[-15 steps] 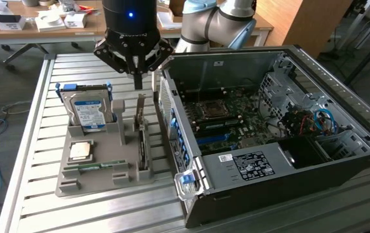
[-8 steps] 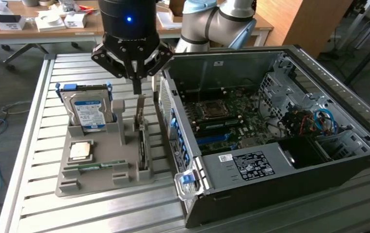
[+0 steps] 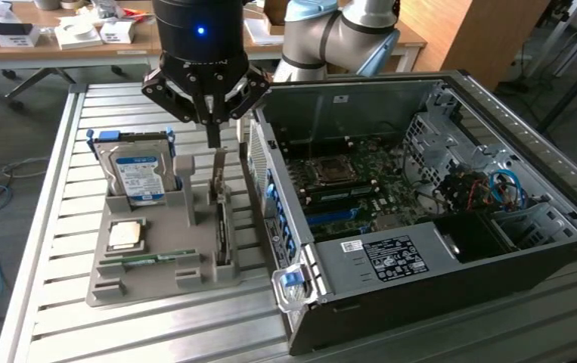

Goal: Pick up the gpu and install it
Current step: 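Pick up the gpu and move the gpu toward the slot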

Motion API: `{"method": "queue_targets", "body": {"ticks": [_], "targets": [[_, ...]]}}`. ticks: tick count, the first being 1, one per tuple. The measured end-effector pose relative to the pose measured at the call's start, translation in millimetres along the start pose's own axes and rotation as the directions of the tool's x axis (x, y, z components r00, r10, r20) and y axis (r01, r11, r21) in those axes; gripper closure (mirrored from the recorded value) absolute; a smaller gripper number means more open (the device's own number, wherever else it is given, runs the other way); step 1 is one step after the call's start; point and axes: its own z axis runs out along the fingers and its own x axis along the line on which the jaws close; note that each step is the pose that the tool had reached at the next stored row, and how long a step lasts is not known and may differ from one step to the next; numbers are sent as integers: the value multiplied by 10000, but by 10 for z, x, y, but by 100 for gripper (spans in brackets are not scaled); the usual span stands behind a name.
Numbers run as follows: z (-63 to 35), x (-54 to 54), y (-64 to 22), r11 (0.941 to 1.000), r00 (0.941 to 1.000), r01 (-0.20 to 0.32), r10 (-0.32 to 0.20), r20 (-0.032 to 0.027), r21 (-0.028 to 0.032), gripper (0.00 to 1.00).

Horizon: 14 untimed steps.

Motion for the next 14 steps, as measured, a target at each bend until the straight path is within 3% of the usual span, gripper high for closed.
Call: {"method": "queue_targets", "body": {"ticks": [9, 10, 12, 14], "targets": [[0, 0, 0, 10000, 10000, 0, 0, 0, 0, 89], [0, 0, 0, 10000, 10000, 0, 0, 0, 1, 83], [0, 0, 0, 10000, 10000, 0, 0, 1, 0, 83], [0, 0, 0, 10000, 10000, 0, 0, 0, 1, 71]]}}
